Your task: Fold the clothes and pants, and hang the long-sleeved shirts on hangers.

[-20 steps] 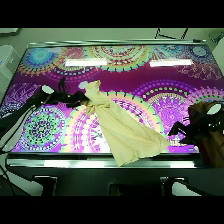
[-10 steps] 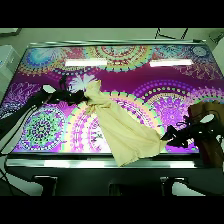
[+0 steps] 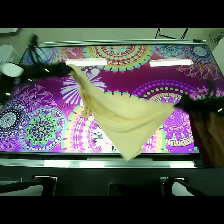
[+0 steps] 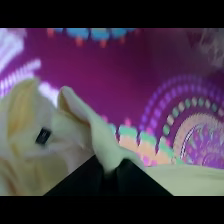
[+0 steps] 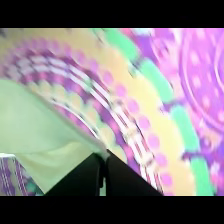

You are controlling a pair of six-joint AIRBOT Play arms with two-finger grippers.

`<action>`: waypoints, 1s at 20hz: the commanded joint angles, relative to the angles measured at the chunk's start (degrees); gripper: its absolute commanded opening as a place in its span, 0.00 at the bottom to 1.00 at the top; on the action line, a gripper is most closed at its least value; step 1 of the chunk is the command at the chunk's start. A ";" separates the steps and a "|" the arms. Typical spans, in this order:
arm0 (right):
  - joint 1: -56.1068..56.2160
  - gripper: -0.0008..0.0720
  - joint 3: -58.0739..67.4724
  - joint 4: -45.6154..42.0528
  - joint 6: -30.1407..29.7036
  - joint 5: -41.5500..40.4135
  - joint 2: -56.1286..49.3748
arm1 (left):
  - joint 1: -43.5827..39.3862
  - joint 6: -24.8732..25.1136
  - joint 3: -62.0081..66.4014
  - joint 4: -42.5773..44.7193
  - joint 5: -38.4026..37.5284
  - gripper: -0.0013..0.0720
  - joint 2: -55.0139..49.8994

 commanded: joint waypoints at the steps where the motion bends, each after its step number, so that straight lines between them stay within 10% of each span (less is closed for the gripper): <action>1: -0.04 0.07 24.98 -0.33 -0.52 -3.96 7.89 | 3.89 1.51 11.26 0.68 0.42 0.05 11.50; 14: -0.02 0.07 43.01 -6.21 3.34 -20.65 28.39 | 9.62 -0.37 16.15 10.64 7.85 0.05 42.10; 17: -0.02 0.07 42.99 -7.45 3.52 -15.34 25.03 | 9.99 -11.72 15.98 24.72 -0.07 0.05 41.09; 20: -0.02 0.07 42.42 -7.15 3.50 0.44 15.72 | 9.66 -12.55 9.70 26.69 -11.32 0.05 36.89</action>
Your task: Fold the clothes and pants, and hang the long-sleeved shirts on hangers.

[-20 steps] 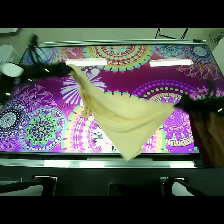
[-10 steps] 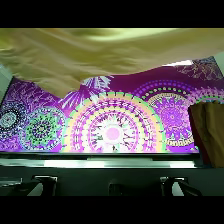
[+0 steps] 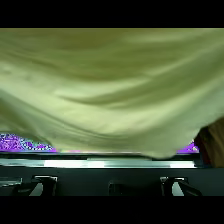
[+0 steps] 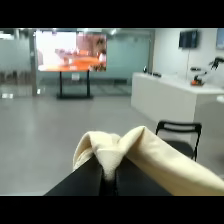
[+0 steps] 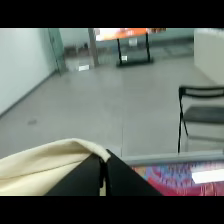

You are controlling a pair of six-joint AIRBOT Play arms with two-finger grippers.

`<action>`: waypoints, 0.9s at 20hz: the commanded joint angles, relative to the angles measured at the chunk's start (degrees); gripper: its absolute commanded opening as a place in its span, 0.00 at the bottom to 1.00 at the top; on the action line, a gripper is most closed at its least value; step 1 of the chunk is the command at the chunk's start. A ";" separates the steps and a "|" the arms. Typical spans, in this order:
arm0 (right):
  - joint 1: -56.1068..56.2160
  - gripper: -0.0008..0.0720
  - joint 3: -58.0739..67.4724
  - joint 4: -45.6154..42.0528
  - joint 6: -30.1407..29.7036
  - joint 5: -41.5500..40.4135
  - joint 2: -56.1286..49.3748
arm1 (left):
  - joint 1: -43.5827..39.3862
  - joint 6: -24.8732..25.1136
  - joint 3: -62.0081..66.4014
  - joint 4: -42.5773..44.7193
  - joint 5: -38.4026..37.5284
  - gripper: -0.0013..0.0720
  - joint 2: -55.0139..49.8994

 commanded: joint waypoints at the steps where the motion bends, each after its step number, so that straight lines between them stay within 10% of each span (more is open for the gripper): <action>1: -0.02 0.07 -1.77 0.52 0.13 15.96 -10.62 | -0.72 -3.87 -8.41 4.85 -10.43 0.05 -3.93; 8: 11.65 0.07 -15.39 -0.02 5.77 -0.59 -38.42 | -6.45 -4.07 -34.49 3.23 11.28 0.05 -24.83; 15: 19.32 0.07 -15.39 -0.31 14.71 -3.89 -51.45 | -6.36 -8.55 -34.45 -9.18 8.07 0.07 -45.51; 16: 19.04 0.08 -15.37 -0.55 14.73 -3.67 -51.12 | -5.97 -8.26 -34.25 -8.98 6.73 0.20 -45.68; 17: 17.75 0.29 -14.97 -0.50 14.73 -2.38 -50.42 | -4.85 -7.30 -33.31 -8.52 4.07 0.43 -45.64; 18: 15.76 0.75 -14.08 -0.55 14.16 0.35 -49.57 | -2.89 -5.44 -31.65 -7.91 -0.35 0.67 -45.55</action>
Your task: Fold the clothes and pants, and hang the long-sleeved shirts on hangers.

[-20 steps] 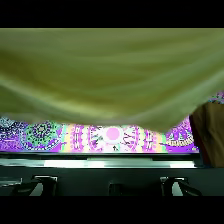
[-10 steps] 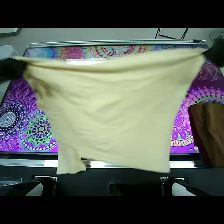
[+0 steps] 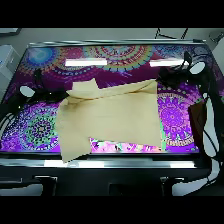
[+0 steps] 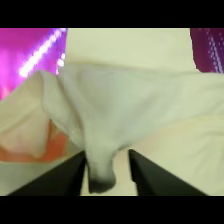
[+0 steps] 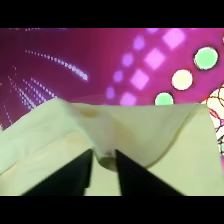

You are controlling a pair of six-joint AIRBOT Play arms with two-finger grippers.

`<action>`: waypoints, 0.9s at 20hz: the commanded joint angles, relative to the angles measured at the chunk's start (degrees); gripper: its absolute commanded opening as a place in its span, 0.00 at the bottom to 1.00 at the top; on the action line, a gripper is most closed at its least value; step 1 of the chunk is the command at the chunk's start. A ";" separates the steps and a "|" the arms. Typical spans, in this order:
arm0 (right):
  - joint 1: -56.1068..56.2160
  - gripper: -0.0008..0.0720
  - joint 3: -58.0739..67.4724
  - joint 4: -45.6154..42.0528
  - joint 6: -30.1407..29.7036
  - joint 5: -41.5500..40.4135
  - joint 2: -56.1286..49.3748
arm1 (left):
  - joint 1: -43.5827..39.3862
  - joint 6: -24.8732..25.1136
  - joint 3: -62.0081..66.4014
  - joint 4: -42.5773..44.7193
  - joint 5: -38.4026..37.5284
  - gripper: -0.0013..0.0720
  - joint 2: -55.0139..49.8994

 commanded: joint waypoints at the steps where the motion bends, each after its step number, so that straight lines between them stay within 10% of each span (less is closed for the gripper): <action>1: -4.17 0.85 1.70 -0.42 -1.03 6.99 0.79 | 5.14 4.66 3.93 -0.33 -12.87 0.81 -2.38; 6: -17.16 0.78 -3.78 -10.38 -7.78 35.12 7.63 | 21.05 9.01 5.01 4.59 -34.64 0.71 -2.56; 8: -18.43 0.78 -14.73 -12.66 -8.68 33.83 13.18 | 24.39 10.91 -1.64 4.48 -34.40 0.56 -2.56; 12: -18.36 0.78 -32.48 -10.56 -9.05 27.50 20.68 | 24.17 18.23 -11.76 -1.49 -30.16 0.75 -2.86; 16: -18.36 0.78 -35.60 -9.92 -9.38 27.76 21.62 | 20.79 18.71 -13.11 -2.69 -28.70 0.71 -4.50; 18: -18.36 0.78 -35.80 -10.86 -9.22 27.67 21.62 | 18.53 18.49 -13.11 -3.19 -28.11 0.53 -4.90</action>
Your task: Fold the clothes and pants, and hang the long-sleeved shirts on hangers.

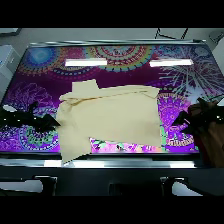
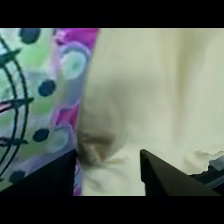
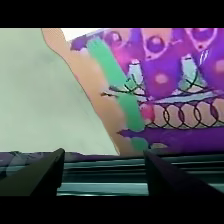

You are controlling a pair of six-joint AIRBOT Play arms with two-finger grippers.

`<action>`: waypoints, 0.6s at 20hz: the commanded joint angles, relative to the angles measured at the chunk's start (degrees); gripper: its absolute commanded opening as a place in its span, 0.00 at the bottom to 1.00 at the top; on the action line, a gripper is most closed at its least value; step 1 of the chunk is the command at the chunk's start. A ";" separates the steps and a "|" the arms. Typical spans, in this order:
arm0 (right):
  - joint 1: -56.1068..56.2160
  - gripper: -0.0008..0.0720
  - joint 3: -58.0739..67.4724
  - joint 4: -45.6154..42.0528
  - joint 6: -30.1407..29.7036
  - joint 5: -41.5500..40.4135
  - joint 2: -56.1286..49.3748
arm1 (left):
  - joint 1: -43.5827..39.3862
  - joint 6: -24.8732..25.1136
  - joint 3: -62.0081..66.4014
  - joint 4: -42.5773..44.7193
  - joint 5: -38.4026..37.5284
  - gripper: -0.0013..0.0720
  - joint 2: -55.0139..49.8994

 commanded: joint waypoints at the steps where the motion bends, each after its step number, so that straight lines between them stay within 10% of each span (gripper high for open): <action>1: -0.11 0.78 -3.06 -1.07 0.74 -0.52 0.81 | -3.08 1.01 -1.03 -0.90 1.79 0.34 -0.74; 3: 0.26 0.78 -7.26 -1.22 0.87 -1.84 0.81 | -4.17 1.14 -1.01 -1.14 1.51 0.05 -0.63; 12: 12.02 0.77 -19.85 3.56 0.92 -13.75 0.63 | -4.13 0.52 -1.01 -1.20 1.16 0.05 3.13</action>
